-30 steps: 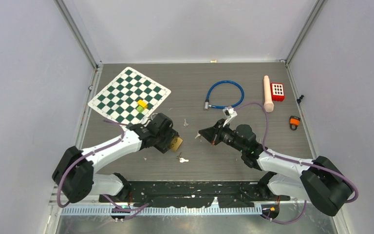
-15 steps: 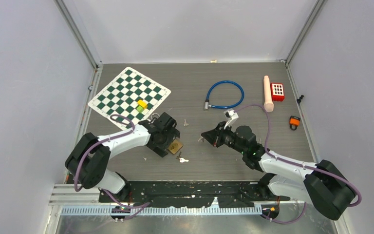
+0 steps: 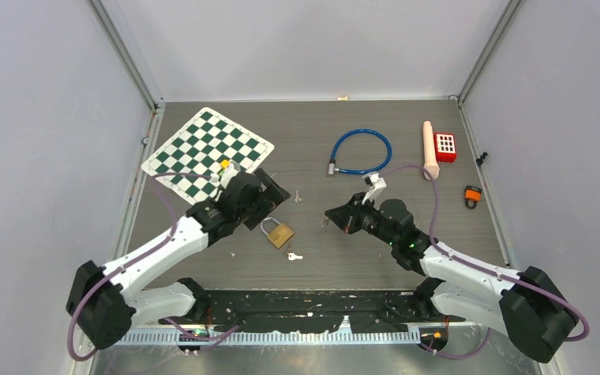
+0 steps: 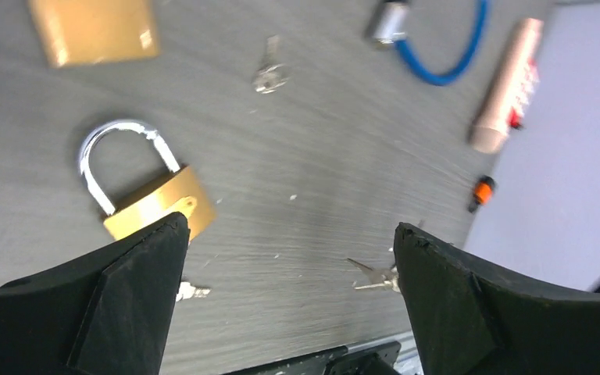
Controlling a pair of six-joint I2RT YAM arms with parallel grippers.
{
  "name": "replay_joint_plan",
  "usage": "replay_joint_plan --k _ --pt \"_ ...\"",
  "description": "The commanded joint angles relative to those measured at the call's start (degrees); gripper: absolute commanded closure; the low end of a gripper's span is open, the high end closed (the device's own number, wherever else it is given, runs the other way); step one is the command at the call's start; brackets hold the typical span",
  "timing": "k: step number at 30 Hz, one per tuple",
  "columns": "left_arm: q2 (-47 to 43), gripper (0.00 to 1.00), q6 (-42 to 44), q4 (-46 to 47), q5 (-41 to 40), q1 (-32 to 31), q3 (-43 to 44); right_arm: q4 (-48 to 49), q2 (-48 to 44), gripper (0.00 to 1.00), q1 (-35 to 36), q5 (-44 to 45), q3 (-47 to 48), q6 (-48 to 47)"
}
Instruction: Unlock with the key
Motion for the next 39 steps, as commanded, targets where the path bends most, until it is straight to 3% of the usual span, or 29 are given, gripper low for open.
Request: replay_joint_plan --k 1,9,14,18,26,32,39 --pt "-7.03 0.01 20.06 20.75 1.92 -0.03 -5.42 -2.40 -4.21 0.95 -0.08 3.59 3.24 3.80" --pt "-11.57 0.05 30.13 47.39 18.78 -0.03 -15.03 -0.70 -10.59 0.95 -0.18 5.09 1.96 9.38" --pt "-7.32 0.09 27.54 66.07 32.59 -0.04 -17.14 4.94 -13.30 0.95 -0.18 6.53 -0.34 14.81" --pt "-2.35 0.16 22.44 78.54 38.63 -0.73 -16.94 7.56 -13.78 0.95 -0.12 7.09 -1.00 17.23" --pt "4.78 0.30 19.20 83.88 39.81 -4.13 -14.64 11.27 -15.53 0.95 -0.11 9.52 -2.55 19.78" --pt "6.12 0.33 17.48 84.33 37.11 -4.16 -15.17 11.68 -16.98 0.95 -0.13 11.36 -3.18 19.88" --pt "8.47 0.43 15.61 84.51 37.10 -4.16 -14.06 12.75 -16.68 0.95 -0.13 10.98 -3.41 20.07"
